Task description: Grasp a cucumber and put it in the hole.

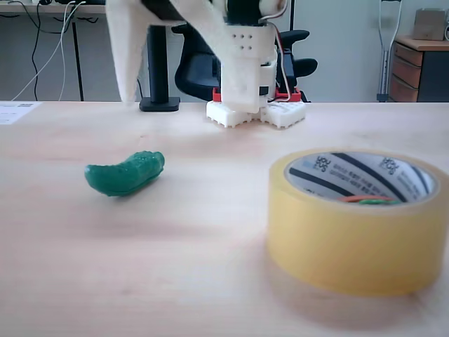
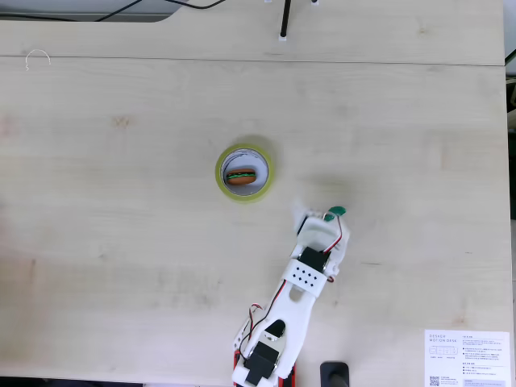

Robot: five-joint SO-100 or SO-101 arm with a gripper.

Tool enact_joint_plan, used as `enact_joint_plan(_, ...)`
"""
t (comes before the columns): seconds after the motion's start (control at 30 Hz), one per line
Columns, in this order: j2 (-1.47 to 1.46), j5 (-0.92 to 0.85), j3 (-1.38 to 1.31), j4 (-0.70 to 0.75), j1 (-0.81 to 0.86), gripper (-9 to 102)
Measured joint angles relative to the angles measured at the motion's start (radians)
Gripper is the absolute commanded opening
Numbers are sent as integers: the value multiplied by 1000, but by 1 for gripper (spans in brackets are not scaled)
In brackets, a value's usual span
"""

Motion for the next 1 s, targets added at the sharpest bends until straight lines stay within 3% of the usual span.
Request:
enact_joint_plan(0.43,-110,0,75,-183,0,56)
enact_joint_plan(0.63,-290,0,75,-307,23,50)
enact_joint_plan(1.0,-469,0,-41,-347,29,48)
